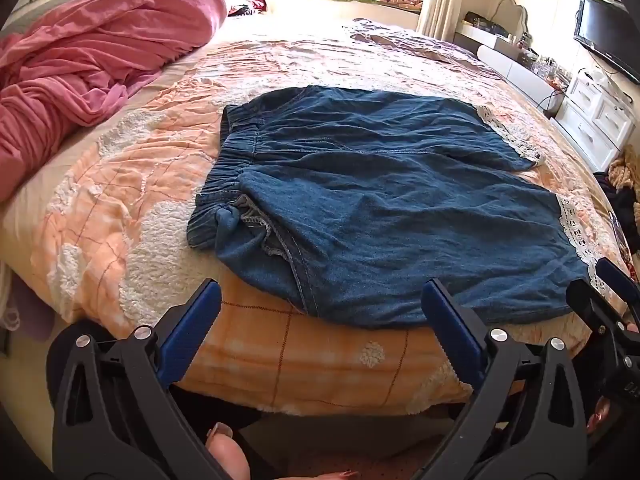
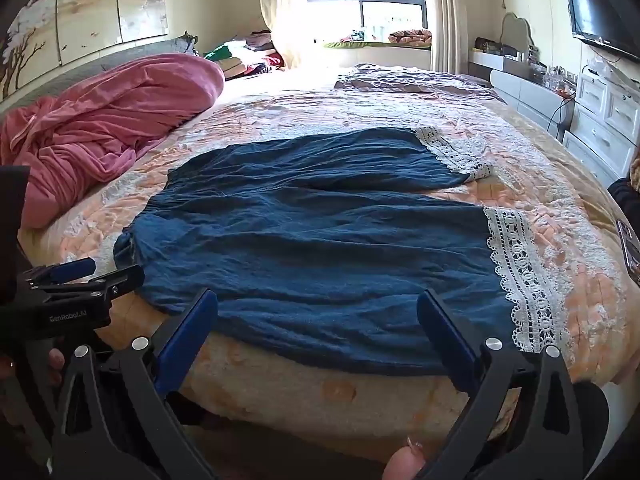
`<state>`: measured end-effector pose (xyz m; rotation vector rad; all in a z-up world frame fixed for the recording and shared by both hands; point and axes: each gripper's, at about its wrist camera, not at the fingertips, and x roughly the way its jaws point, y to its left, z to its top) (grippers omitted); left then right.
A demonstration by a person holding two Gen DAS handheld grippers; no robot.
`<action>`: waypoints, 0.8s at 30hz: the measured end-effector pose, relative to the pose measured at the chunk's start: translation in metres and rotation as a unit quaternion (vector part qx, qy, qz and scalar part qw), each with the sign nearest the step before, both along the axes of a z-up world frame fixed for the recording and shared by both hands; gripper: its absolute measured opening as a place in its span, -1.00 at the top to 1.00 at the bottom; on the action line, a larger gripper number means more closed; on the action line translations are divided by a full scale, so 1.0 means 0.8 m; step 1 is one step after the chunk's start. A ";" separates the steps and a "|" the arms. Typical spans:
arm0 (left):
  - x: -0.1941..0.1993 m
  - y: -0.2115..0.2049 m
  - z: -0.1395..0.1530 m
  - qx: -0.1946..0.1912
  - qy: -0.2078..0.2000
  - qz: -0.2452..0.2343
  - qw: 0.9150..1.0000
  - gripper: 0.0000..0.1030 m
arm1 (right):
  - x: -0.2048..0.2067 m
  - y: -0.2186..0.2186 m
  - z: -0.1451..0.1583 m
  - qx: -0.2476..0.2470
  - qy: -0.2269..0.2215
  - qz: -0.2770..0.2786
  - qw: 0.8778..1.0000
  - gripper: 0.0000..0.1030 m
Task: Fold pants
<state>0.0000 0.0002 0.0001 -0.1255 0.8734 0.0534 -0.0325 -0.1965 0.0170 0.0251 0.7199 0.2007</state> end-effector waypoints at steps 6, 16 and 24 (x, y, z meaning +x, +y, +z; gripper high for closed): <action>-0.001 0.001 -0.001 0.009 -0.002 -0.002 1.000 -0.83 | 0.001 -0.003 -0.001 0.009 0.003 0.000 1.000 -0.92; -0.001 -0.006 0.002 0.016 0.003 -0.003 1.000 -0.83 | -0.002 -0.001 0.002 0.006 0.002 0.000 1.000 -0.92; 0.000 -0.005 0.002 0.015 0.003 -0.003 1.000 -0.83 | -0.003 0.001 0.004 0.004 -0.001 0.000 1.000 -0.92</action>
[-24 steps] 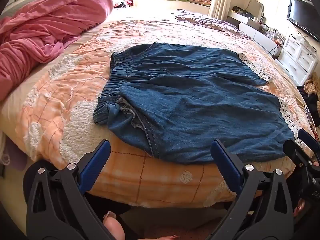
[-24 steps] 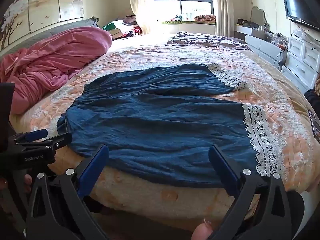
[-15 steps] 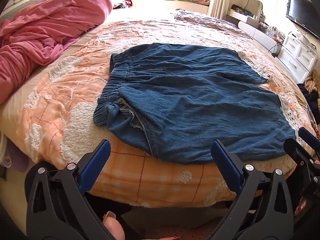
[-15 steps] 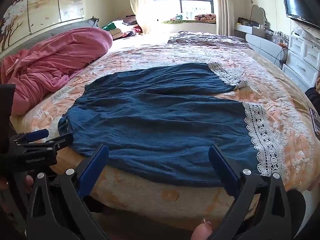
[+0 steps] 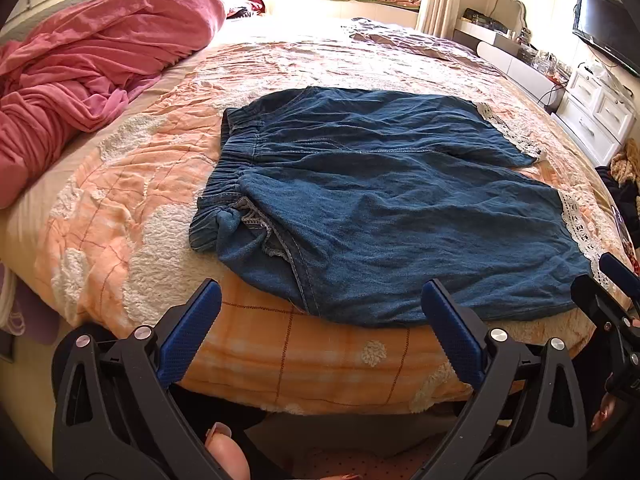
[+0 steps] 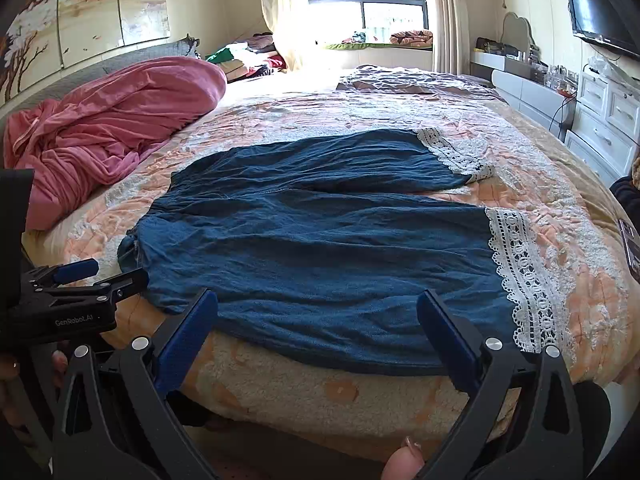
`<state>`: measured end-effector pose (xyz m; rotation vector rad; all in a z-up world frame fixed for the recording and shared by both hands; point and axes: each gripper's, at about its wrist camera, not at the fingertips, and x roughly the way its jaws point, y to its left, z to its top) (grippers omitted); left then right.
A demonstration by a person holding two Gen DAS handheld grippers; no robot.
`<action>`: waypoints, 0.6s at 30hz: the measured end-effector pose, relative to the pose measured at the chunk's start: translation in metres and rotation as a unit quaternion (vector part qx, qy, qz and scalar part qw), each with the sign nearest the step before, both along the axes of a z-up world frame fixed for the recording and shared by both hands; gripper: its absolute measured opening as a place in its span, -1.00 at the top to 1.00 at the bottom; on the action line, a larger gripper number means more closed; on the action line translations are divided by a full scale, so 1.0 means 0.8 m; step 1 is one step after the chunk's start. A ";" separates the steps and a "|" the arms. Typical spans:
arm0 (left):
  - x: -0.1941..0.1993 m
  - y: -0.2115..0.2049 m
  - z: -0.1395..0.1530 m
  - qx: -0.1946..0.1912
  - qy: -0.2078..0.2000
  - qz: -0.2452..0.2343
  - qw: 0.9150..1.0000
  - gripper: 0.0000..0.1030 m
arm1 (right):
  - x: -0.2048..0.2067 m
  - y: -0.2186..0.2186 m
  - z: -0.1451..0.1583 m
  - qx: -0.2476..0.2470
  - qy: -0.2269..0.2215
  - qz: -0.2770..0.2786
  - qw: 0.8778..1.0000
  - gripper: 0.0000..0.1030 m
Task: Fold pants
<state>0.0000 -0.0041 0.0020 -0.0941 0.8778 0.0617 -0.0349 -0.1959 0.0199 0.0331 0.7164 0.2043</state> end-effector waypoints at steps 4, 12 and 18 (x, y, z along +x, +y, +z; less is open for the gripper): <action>0.000 0.001 0.001 0.001 -0.001 0.000 1.000 -0.83 | -0.001 0.000 0.000 -0.001 -0.001 -0.001 1.000 -0.92; -0.001 0.000 0.001 0.000 -0.002 -0.001 1.000 -0.83 | -0.001 -0.001 0.001 -0.003 -0.001 -0.003 1.000 -0.92; -0.002 -0.002 0.002 0.002 -0.003 -0.006 1.000 -0.83 | 0.000 -0.002 0.001 -0.003 -0.002 -0.005 1.000 -0.92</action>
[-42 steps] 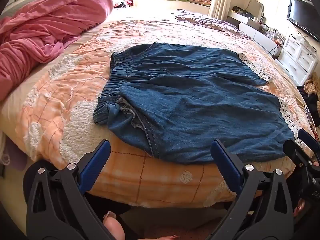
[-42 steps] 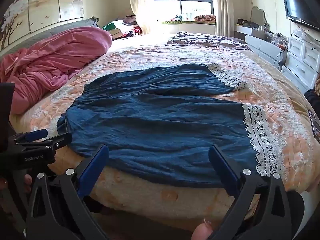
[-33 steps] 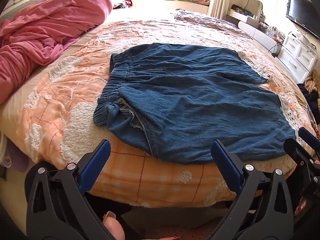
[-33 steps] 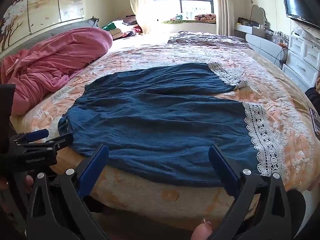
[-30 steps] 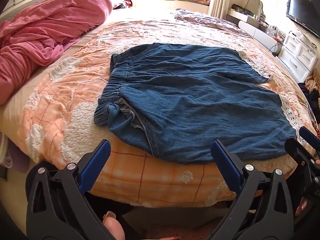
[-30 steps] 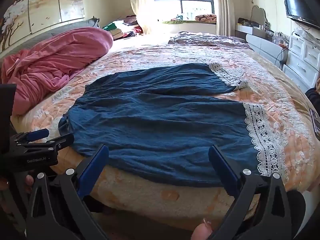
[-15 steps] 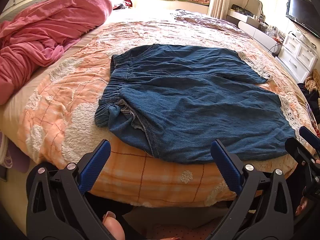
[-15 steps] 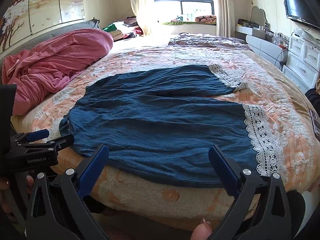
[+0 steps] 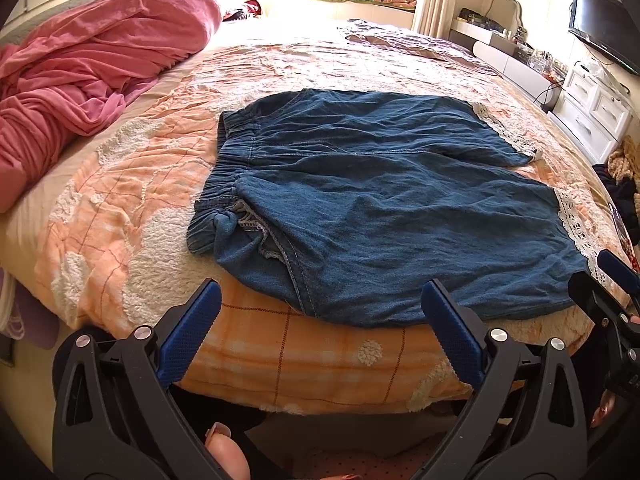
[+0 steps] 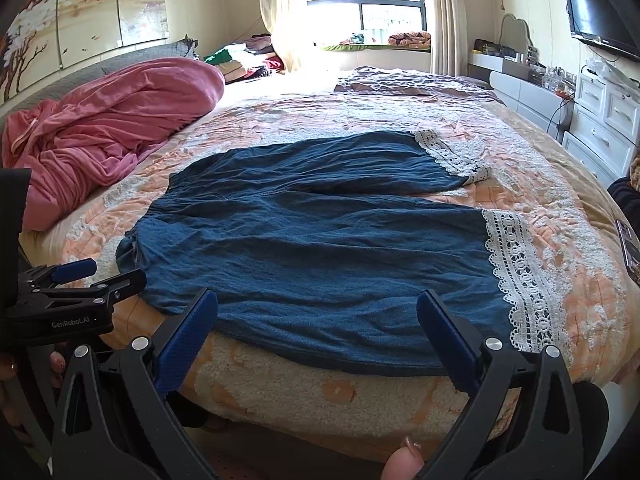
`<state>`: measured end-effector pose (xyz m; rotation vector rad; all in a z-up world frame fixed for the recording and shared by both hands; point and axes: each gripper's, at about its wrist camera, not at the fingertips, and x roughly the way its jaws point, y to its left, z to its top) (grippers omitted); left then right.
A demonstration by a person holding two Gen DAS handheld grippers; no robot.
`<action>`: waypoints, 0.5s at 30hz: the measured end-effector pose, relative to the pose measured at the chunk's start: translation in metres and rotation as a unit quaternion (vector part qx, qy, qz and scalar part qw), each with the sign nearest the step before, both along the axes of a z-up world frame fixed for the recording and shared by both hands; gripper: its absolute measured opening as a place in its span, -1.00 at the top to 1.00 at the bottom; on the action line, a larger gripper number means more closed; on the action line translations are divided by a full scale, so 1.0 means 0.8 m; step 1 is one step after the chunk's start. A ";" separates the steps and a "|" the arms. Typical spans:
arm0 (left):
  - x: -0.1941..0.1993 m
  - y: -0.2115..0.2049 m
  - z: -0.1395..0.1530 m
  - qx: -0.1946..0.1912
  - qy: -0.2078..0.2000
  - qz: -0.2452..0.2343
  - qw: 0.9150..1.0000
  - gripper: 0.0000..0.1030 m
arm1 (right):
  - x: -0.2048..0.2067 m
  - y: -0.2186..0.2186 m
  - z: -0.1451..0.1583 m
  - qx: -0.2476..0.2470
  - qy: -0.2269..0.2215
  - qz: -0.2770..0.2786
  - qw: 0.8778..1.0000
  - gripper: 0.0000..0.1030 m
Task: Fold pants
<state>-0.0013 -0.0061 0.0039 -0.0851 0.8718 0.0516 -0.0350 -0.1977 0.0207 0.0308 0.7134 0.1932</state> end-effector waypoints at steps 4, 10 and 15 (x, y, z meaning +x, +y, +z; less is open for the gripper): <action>0.000 -0.001 0.000 0.000 0.000 -0.001 1.000 -0.83 | -0.001 -0.001 0.001 -0.001 -0.001 -0.001 1.000 -0.92; 0.001 -0.003 0.002 0.000 0.000 -0.003 1.000 -0.83 | 0.001 -0.002 0.000 -0.003 0.000 -0.002 1.000 -0.92; 0.001 -0.004 0.001 0.001 0.000 -0.004 1.000 -0.83 | 0.001 -0.002 -0.001 -0.004 0.000 -0.003 1.000 -0.92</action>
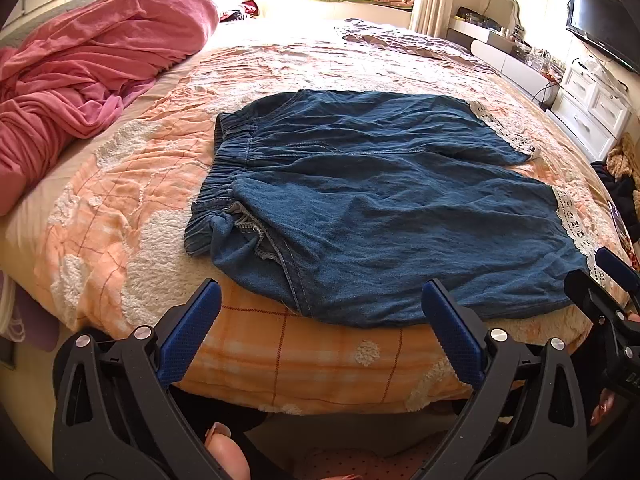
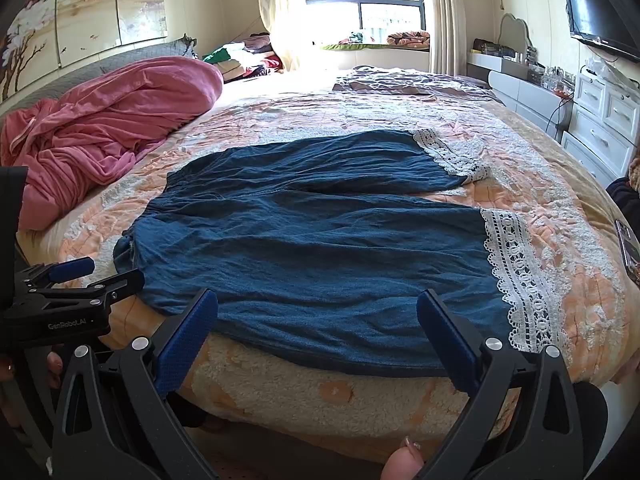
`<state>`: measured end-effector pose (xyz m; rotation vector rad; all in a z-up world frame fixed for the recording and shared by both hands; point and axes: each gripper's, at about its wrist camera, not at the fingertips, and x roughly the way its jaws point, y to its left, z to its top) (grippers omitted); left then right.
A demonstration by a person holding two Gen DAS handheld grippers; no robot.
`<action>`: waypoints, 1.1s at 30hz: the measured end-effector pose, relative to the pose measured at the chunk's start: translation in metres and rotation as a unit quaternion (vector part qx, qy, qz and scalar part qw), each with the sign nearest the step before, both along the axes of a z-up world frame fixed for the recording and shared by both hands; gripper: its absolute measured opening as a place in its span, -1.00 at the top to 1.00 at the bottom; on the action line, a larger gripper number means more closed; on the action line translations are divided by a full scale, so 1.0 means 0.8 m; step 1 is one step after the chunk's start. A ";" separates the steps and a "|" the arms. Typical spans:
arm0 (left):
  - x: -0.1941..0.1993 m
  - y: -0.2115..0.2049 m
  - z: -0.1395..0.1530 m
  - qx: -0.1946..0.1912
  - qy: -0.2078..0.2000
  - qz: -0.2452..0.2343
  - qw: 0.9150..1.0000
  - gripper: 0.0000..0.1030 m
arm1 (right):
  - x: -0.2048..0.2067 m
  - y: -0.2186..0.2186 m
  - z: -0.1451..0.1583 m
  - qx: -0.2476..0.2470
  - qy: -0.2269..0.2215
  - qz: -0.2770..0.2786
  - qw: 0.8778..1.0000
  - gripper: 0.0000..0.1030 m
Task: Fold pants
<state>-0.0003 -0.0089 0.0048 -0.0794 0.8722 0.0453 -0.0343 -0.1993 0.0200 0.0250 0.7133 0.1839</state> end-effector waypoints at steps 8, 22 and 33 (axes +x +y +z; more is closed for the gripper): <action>0.002 0.000 0.002 -0.001 -0.004 -0.002 1.000 -0.83 | 0.001 -0.001 -0.001 -0.001 0.002 -0.001 1.000 -0.92; 0.028 0.003 0.003 -0.001 -0.006 -0.011 1.000 -0.83 | 0.026 0.003 -0.010 -0.013 0.011 -0.007 1.000 -0.92; 0.072 0.013 0.004 -0.011 -0.001 -0.019 1.000 -0.83 | 0.082 0.015 -0.003 -0.017 0.017 0.009 1.000 -0.92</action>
